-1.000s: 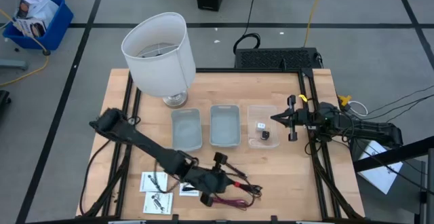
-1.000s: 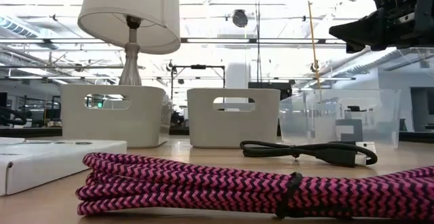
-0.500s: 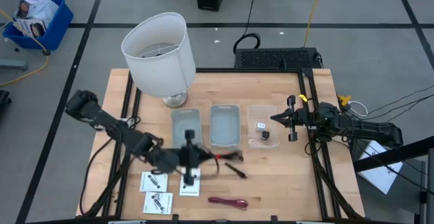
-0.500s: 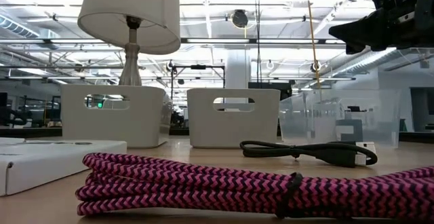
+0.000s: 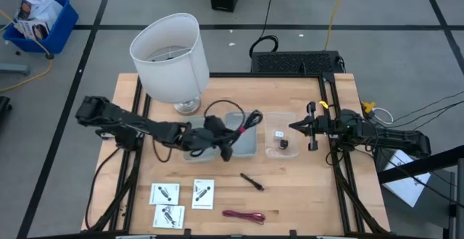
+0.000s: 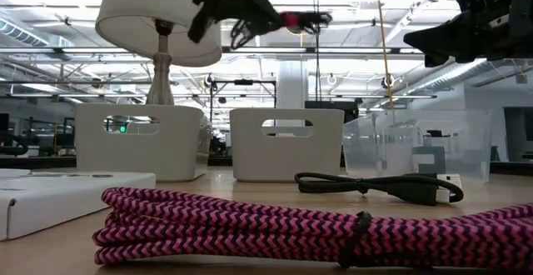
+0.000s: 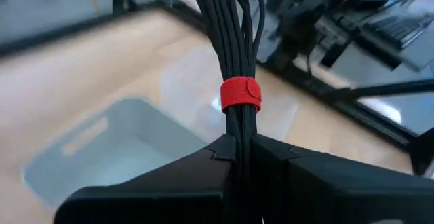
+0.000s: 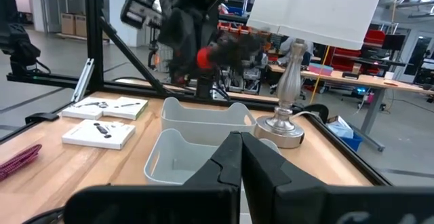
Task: Pick and place items into bin
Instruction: Put the bottom black charger cable into the right gray bin
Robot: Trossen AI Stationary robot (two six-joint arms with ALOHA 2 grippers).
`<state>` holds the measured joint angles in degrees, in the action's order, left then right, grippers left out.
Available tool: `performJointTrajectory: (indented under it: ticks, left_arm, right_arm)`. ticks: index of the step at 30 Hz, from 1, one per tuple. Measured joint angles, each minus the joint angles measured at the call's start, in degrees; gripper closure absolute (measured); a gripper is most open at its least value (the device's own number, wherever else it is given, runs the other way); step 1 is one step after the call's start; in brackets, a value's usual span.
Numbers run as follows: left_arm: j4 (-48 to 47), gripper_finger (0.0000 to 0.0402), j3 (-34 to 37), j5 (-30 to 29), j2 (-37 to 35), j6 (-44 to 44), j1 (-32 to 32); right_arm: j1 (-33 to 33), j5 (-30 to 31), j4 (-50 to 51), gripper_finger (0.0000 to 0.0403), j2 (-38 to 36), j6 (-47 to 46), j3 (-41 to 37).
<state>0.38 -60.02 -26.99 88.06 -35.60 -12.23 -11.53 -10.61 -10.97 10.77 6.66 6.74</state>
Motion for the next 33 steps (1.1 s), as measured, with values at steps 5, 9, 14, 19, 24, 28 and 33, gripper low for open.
performJointTrajectory:
  ticks: [5, 9, 14, 19, 24, 28, 33]
  left_arm:
    - [-17.86, 0.0378, -9.84, 9.97, 7.26, -7.22, 2.05]
    - [-31.52, 0.0378, -20.25, 12.00, 12.56, -8.34, 3.15]
    - [-44.24, 0.0378, -30.10, 13.22, 15.52, -8.07, 4.17]
    - [-50.35, 0.0376, -32.47, 18.83, 15.71, -9.28, 5.62]
    - [-52.76, 0.0379, -32.47, 23.76, 16.02, -9.26, 8.02]
    - [-52.92, 0.0378, -32.47, 25.58, 16.77, -7.70, 9.90]
    - [-54.68, 0.0379, -32.51, 26.53, 18.46, -6.45, 11.94]
  right_arm:
    - [0.00, 0.00, -0.01, 0.0403, 0.50, 0.00, 0.00]
    - [0.00, 0.00, -0.07, 0.0403, 0.91, 0.00, 0.00]
    - [0.00, 0.00, 0.07, 0.0403, 1.11, -0.13, 0.00]
    - [0.00, 0.00, 0.05, 0.0403, 1.26, -0.11, 0.00]
    - [0.00, 0.00, -0.30, 0.0403, 1.26, -0.02, 0.00]
    - [0.00, 0.00, -0.38, 0.0403, 1.26, -0.02, 0.00]
    - [0.00, 0.00, -0.67, 0.0403, 1.39, -0.02, 0.00]
